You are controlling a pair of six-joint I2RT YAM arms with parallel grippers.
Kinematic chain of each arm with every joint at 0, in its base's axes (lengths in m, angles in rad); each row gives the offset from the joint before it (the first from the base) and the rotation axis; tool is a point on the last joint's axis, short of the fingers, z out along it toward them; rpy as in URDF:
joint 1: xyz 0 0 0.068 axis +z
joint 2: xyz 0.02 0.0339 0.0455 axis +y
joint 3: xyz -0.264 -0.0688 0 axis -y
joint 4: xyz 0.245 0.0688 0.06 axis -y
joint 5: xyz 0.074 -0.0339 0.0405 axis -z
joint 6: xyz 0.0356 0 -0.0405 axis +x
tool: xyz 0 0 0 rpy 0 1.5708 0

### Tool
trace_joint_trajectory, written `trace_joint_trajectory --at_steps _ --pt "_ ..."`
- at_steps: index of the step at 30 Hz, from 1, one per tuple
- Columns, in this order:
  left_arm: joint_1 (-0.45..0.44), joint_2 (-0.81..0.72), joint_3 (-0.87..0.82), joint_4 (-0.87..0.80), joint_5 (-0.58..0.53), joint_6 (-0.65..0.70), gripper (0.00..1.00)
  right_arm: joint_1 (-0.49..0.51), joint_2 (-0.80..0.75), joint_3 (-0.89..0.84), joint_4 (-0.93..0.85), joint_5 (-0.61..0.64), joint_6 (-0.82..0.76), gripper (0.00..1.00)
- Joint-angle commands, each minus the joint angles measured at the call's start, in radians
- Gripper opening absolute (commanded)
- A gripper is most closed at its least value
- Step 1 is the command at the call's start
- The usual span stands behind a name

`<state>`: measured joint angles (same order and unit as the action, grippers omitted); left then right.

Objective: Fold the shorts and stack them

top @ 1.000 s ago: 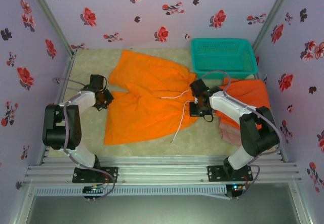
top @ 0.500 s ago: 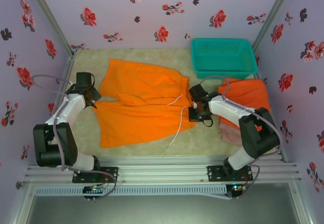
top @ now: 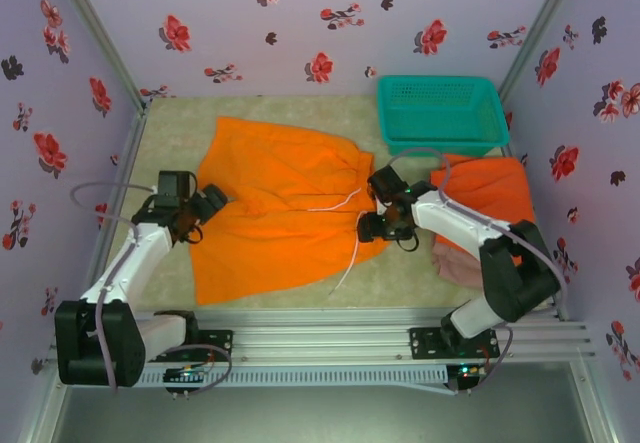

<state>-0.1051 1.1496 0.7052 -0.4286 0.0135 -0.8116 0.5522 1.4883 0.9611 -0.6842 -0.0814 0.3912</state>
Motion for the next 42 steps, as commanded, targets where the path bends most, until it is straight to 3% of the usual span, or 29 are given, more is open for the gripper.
trace_joint_trajectory --at_steps 1,5,9,15,21,32,42 --pt "-0.032 -0.015 -0.068 0.075 0.078 -0.089 1.0 0.0 -0.098 0.097 -0.09 0.052 -0.043 0.8" --pt "-0.062 0.002 -0.123 0.128 0.084 -0.112 0.99 0.0 -0.052 0.224 -0.075 -0.009 -0.058 0.88" --pt "-0.062 0.033 -0.155 0.177 0.079 -0.112 0.99 0.001 0.108 0.389 -0.059 -0.073 -0.068 0.94" --pt "-0.058 0.126 -0.169 0.233 0.071 -0.11 0.99 0.0 0.401 0.64 0.029 -0.215 -0.022 0.95" --pt "-0.052 0.157 -0.166 0.247 0.044 -0.092 0.99 -0.042 0.677 0.855 0.077 -0.265 0.066 0.94" --pt "0.018 0.299 -0.044 0.273 0.027 -0.029 0.99 -0.144 0.972 1.099 0.138 -0.206 0.267 0.87" --pt "0.079 0.363 0.093 0.203 0.035 0.025 0.99 -0.177 1.152 1.399 0.018 -0.086 0.313 0.86"
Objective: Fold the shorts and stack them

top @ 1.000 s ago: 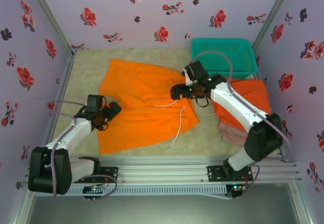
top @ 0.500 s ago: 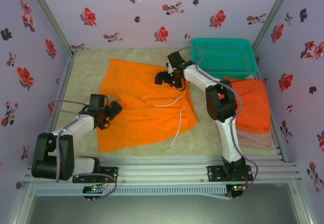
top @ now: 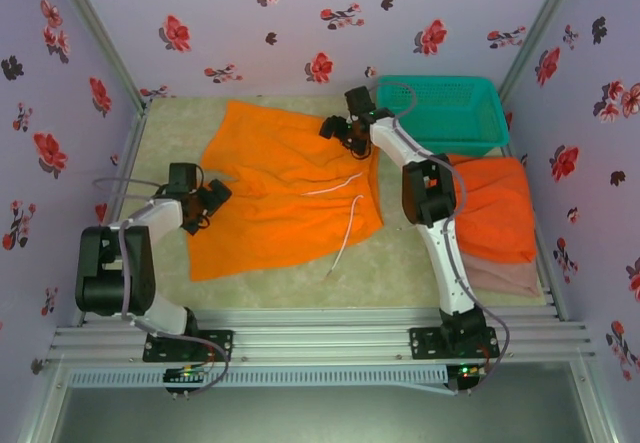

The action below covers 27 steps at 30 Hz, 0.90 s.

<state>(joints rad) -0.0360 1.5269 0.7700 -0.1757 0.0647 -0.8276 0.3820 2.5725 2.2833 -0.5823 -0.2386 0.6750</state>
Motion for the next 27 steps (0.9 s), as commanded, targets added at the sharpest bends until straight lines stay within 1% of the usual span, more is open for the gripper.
trace_joint_trajectory --at_steps 1,7,11,15,18,21,24,27 --pt "0.01 -0.031 0.021 -0.056 -0.015 0.04 0.99 -0.007 0.076 0.094 -0.094 0.078 0.032 0.87" --pt "0.012 -0.227 -0.061 -0.118 -0.009 0.001 0.99 -0.003 0.054 0.102 -0.071 0.048 0.054 0.87" --pt "0.008 -0.409 -0.153 -0.167 0.025 -0.084 0.99 0.018 -0.017 0.097 -0.063 0.045 0.024 0.89" --pt "-0.001 -0.576 -0.221 -0.253 0.035 -0.159 0.99 0.046 -0.14 0.04 -0.032 0.05 -0.007 0.91" --pt "-0.005 -0.673 -0.251 -0.329 0.038 -0.225 0.99 0.068 -0.258 -0.057 0.018 0.055 -0.02 0.93" --pt "-0.008 -0.735 -0.256 -0.439 0.028 -0.281 0.99 0.096 -0.397 -0.184 0.076 0.066 -0.044 0.95" --pt "-0.01 -0.77 -0.264 -0.538 0.024 -0.359 0.99 0.113 -0.544 -0.348 0.138 0.083 -0.07 0.99" --pt "-0.015 -0.782 -0.263 -0.622 0.01 -0.42 0.99 0.118 -0.686 -0.535 0.21 0.105 -0.085 0.99"
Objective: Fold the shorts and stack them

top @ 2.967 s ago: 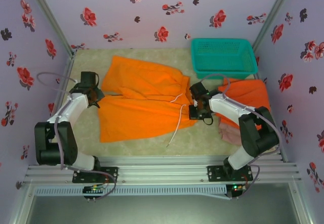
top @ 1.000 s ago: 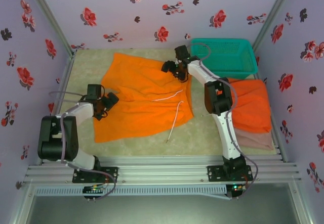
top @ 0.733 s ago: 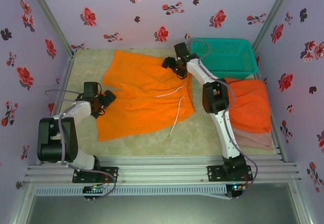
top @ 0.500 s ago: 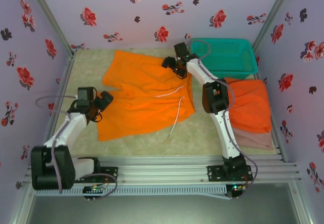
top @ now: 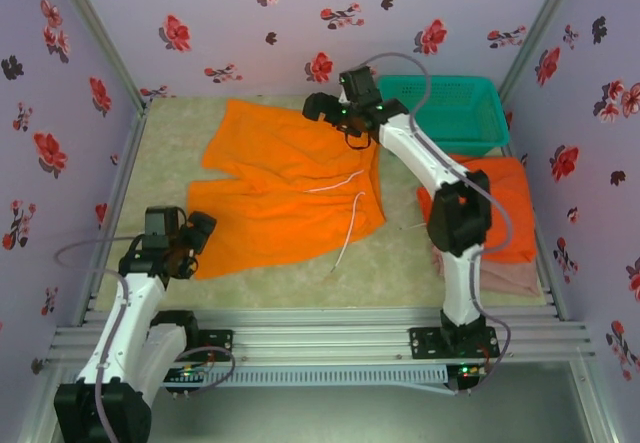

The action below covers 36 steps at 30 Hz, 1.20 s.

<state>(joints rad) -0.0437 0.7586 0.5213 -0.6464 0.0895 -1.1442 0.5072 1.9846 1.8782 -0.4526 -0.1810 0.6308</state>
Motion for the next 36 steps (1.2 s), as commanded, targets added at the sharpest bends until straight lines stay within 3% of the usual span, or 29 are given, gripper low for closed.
trace_joint_trajectory --at_steps 1,6,10,17,22,36 --pt "-0.008 -0.016 -0.012 -0.174 -0.018 -0.119 0.99 -0.007 -0.144 -0.182 0.099 0.061 -0.05 0.99" --pt "-0.034 -0.006 0.024 -0.307 -0.081 -0.2 0.99 -0.022 -0.35 -0.421 0.128 0.151 -0.109 0.99" --pt "-0.048 0.013 0.005 -0.28 -0.08 -0.229 0.96 -0.06 -0.494 -0.609 0.178 0.193 -0.095 0.99" --pt "-0.057 0.071 -0.058 -0.16 -0.078 -0.274 0.77 -0.139 -0.653 -0.8 0.146 0.165 -0.068 0.99" --pt "-0.058 0.127 -0.079 -0.125 -0.086 -0.273 0.75 -0.155 -0.733 -0.88 0.121 0.164 -0.078 0.99" --pt "-0.058 0.277 -0.096 0.031 -0.119 -0.241 0.54 -0.157 -0.808 -0.988 0.097 0.143 -0.077 0.97"
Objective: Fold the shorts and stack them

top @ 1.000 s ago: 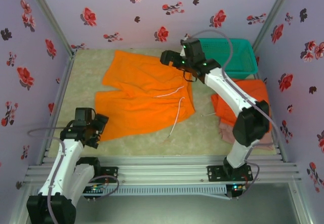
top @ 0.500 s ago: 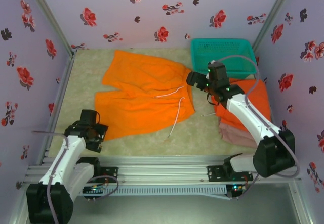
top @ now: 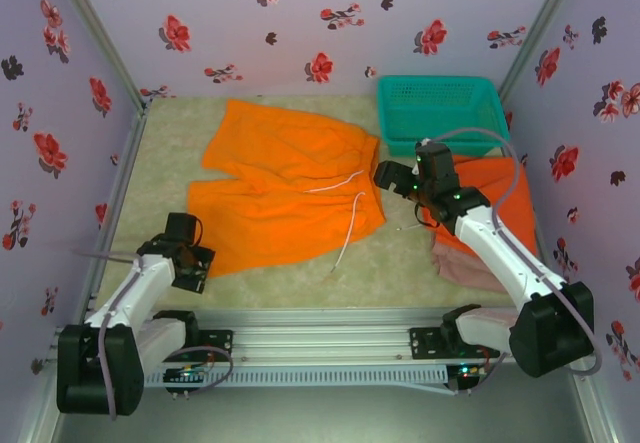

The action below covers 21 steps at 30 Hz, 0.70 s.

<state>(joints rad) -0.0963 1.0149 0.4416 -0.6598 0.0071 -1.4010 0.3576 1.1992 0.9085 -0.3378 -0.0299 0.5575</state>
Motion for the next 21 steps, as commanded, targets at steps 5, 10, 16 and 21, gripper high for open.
trace_joint_trajectory --at_steps 5,10,16,21 --pt "-0.005 0.048 -0.011 0.068 -0.046 0.031 0.38 -0.008 -0.03 -0.043 -0.017 -0.01 -0.004 0.97" --pt "-0.005 0.049 -0.009 0.075 -0.056 0.035 0.29 -0.008 -0.036 -0.074 -0.013 -0.023 0.004 0.97" --pt "-0.005 0.046 0.012 0.086 -0.069 0.063 0.27 -0.008 -0.036 -0.104 -0.019 -0.053 -0.004 0.97" --pt "-0.005 0.05 0.039 0.087 -0.092 0.105 0.17 -0.008 -0.04 -0.121 -0.027 -0.069 -0.012 0.97"
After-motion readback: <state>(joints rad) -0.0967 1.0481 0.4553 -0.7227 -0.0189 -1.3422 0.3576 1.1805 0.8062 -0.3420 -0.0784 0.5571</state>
